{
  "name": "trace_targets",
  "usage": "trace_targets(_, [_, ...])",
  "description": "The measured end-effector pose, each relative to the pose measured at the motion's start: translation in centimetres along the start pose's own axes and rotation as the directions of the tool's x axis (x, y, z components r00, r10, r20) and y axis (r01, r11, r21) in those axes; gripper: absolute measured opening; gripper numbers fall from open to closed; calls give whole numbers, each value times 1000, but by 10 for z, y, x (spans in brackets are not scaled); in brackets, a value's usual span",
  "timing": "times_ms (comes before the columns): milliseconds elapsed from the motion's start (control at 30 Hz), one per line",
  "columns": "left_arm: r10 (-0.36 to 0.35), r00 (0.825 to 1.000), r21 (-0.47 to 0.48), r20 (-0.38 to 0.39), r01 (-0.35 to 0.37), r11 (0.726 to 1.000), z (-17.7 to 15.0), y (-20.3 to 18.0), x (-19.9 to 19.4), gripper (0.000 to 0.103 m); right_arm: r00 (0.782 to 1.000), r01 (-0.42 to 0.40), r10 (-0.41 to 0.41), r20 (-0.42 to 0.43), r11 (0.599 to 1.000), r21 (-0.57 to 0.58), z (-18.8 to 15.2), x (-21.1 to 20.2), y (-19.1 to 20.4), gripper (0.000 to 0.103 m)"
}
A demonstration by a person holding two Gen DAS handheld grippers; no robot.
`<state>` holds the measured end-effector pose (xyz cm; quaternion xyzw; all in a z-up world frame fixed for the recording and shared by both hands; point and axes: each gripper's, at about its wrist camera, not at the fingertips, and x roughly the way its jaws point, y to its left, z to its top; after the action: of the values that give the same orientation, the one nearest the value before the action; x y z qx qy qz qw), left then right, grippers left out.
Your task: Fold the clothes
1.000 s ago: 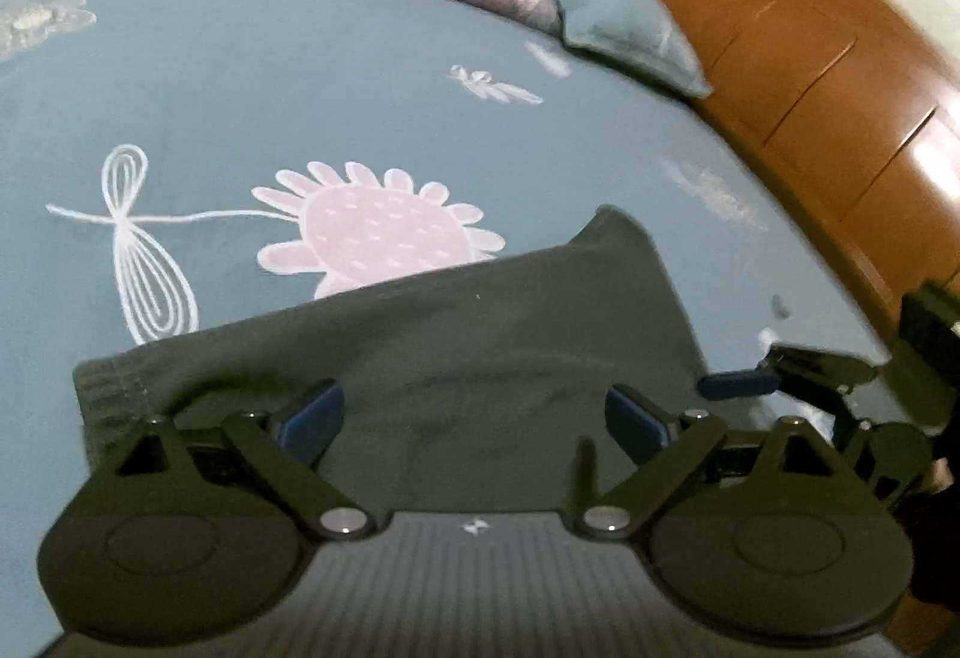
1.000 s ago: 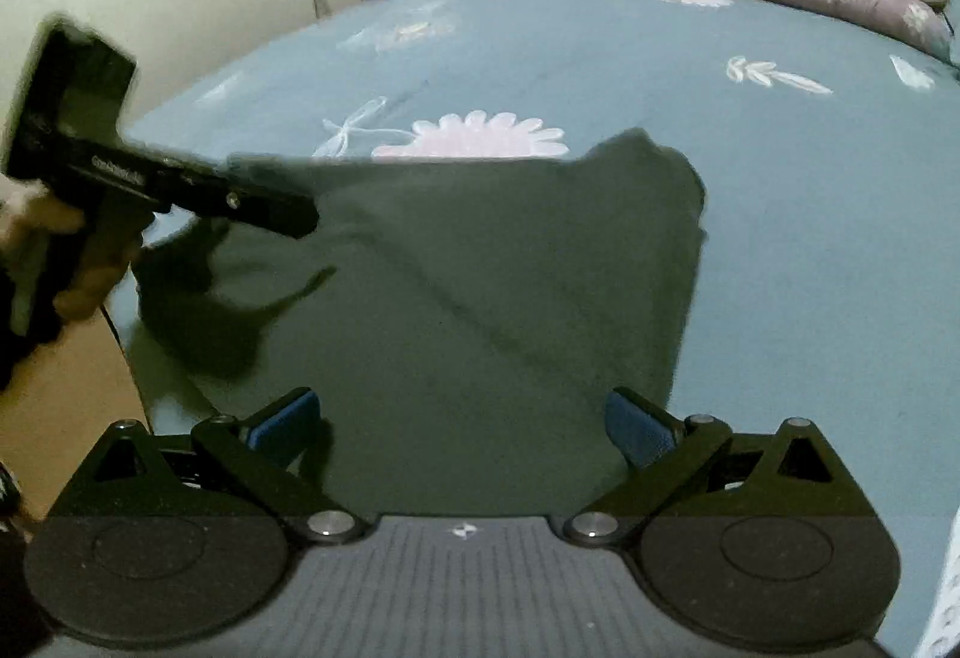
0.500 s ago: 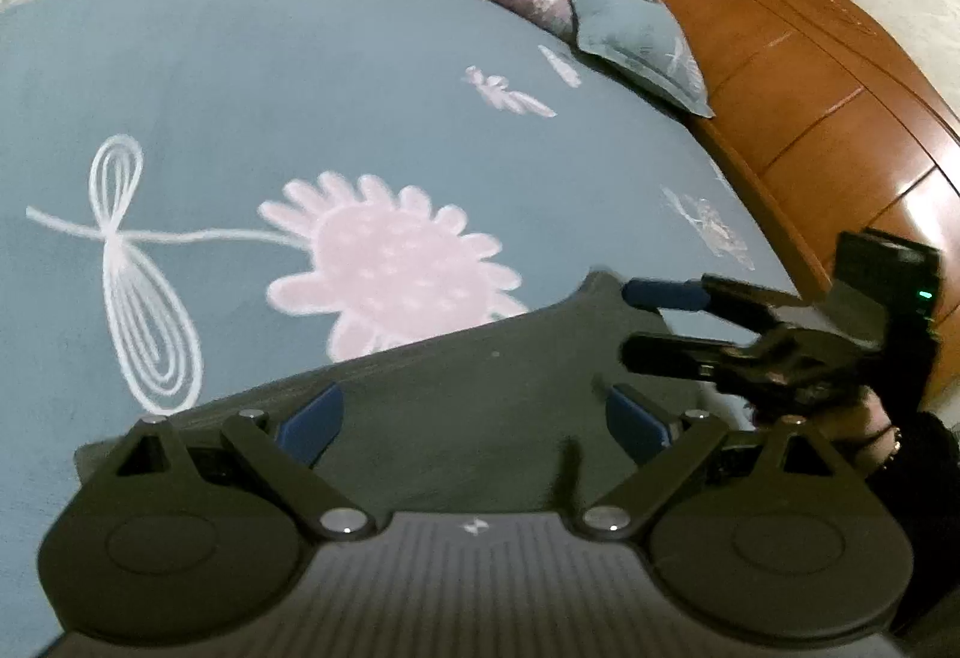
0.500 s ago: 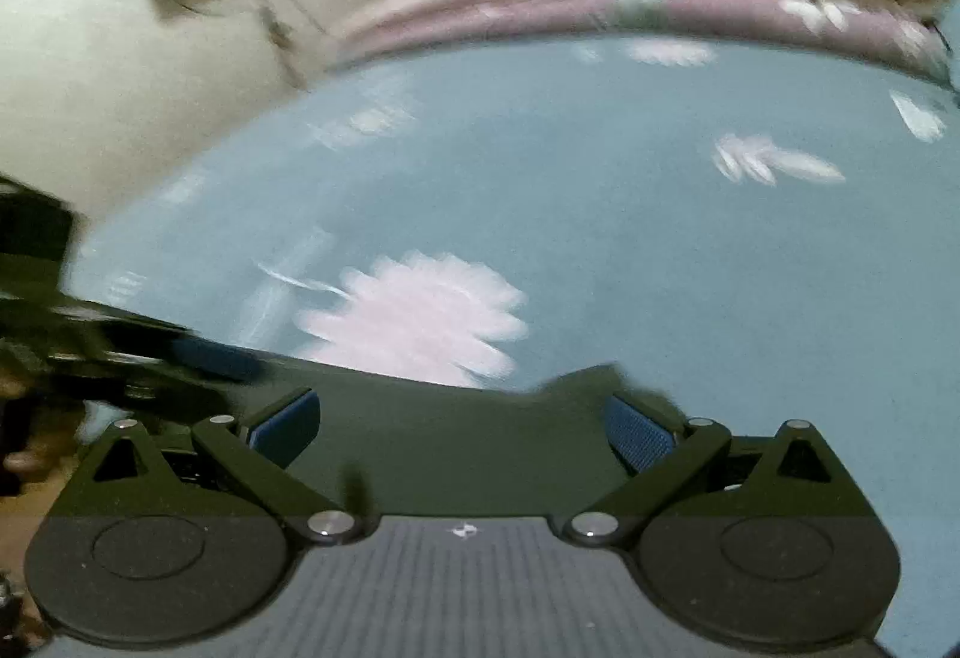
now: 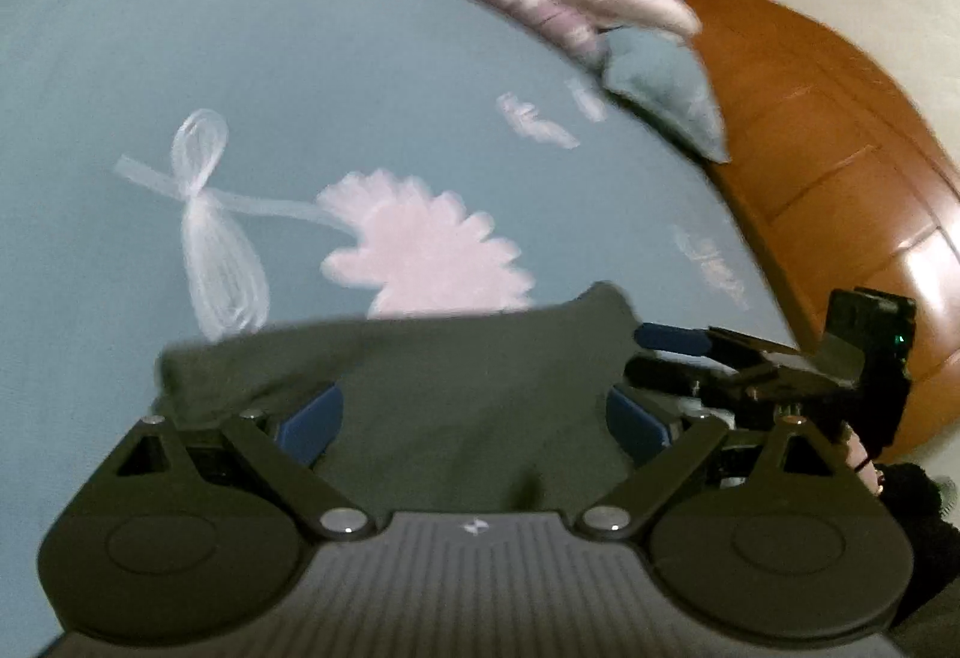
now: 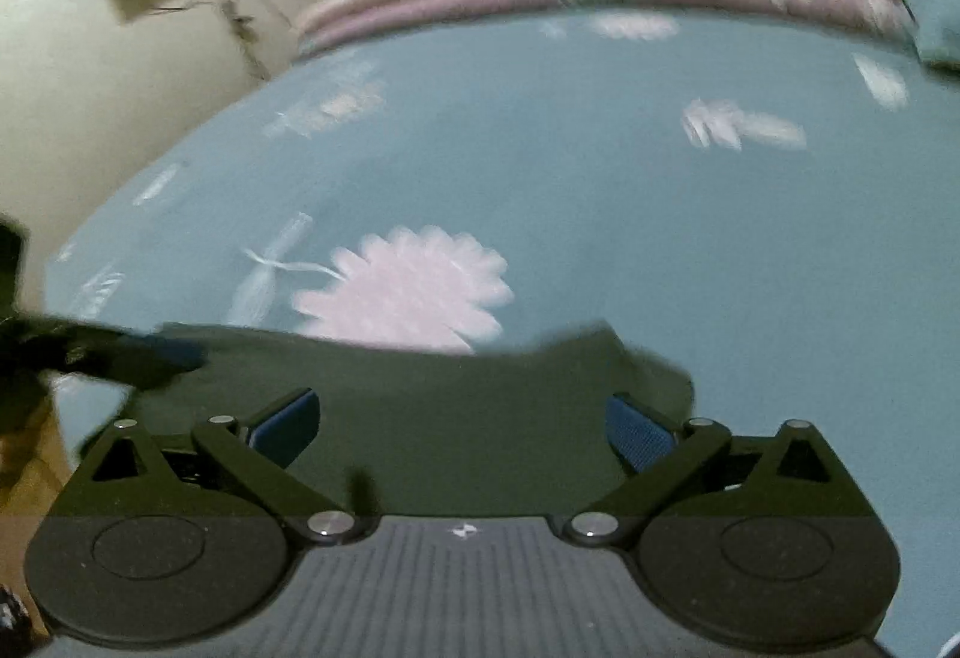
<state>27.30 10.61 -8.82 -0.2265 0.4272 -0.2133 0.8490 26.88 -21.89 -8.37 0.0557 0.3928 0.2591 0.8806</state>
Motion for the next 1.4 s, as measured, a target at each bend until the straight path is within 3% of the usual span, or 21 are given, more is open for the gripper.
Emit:
trace_targets(133, [36, 999, -4, 26, -35, 999, 9, -7, -13, 94, 1000, 14, -14, -13, 999, 40, -2, 1, -11, 103])
trace_targets(267, [55, 998, 44, 37, -57, 997, 11, -23, -33, 94, 1000, -13, 13, -23, 1000, -14, 0, -22, 10, 103])
trace_targets(467, [80, 996, -26, -48, -81, 996, -23, -19, -28, 94, 991, -64, 65, -115, 998, 16, -23, -31, 16, 103])
trace_targets(600, [61, 998, -79, -31, -64, 995, -32, -19, -33, 94, 983, -59, 68, -171, 996, 61, -43, -27, 5, 103])
trace_targets(800, [59, 997, -11, -38, -60, 998, -31, -46, -38, 94, 989, -85, 90, -117, 995, 46, -35, -49, 12, 103])
trace_targets(967, [111, 986, -51, -123, -118, 992, -48, -41, -17, 94, 986, -85, 89, -144, 996, 30, -41, -49, 11, 103])
trace_targets(1167, [34, 999, 45, -15, -34, 998, -19, -79, -10, 94, 987, -67, 61, -150, 997, -37, -47, -61, 7, 103])
trace_targets(1333, [25, 999, 61, 30, -27, 998, 1, -97, 31, 94, 993, -63, 58, -104, 997, -50, -46, -78, -3, 103])
trace_targets(1400, [41, 999, 50, 15, -42, 998, 1, -97, 45, 94, 995, -54, 49, -89, 997, -56, -46, -85, -7, 103])
